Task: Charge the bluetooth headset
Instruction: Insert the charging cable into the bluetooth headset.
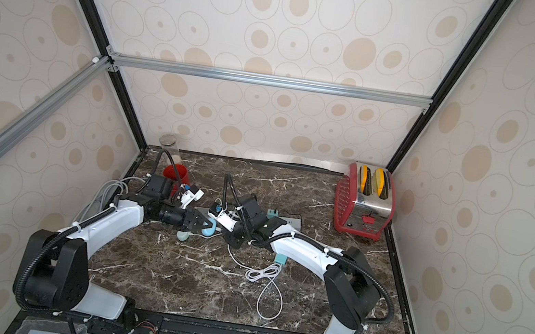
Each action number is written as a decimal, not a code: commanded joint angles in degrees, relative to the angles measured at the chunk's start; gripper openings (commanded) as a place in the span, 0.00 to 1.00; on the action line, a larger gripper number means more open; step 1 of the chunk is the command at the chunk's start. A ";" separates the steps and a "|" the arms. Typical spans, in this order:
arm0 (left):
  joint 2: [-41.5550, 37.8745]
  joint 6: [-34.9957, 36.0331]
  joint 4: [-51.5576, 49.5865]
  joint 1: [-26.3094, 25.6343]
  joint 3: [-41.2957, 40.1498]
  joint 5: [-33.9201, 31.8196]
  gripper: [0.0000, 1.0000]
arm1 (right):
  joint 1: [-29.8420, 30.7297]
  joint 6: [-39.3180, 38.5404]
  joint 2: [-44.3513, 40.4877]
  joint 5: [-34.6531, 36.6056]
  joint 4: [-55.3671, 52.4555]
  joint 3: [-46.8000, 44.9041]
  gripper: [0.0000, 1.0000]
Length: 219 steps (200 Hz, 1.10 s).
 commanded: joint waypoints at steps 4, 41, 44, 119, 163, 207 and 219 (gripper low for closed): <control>3.18 3.06 -7.28 -7.90 -0.68 5.05 0.00 | 4.43 0.75 -4.46 -11.83 31.02 8.80 0.00; 4.66 3.98 -9.74 -8.40 0.29 3.68 0.00 | 4.73 0.81 -4.50 -11.95 31.02 9.46 0.00; 4.75 4.00 -9.71 -8.46 0.38 3.67 0.00 | 4.73 0.84 -4.50 -11.95 31.02 9.43 0.00; 0.34 -12.59 7.95 -6.99 0.45 7.06 0.00 | 4.31 0.86 -6.46 -11.08 29.64 5.56 0.02; -1.04 -11.38 4.92 -2.20 4.37 6.67 0.00 | 0.60 -3.38 -13.91 -13.33 20.22 -2.43 0.29; 0.10 -7.70 1.24 -1.67 6.31 5.50 0.00 | -5.33 -8.22 -21.00 -17.79 5.86 -5.85 0.46; -0.48 -7.35 0.81 -1.65 6.12 5.60 0.00 | -6.67 -8.69 -21.15 -18.46 3.25 -6.14 0.45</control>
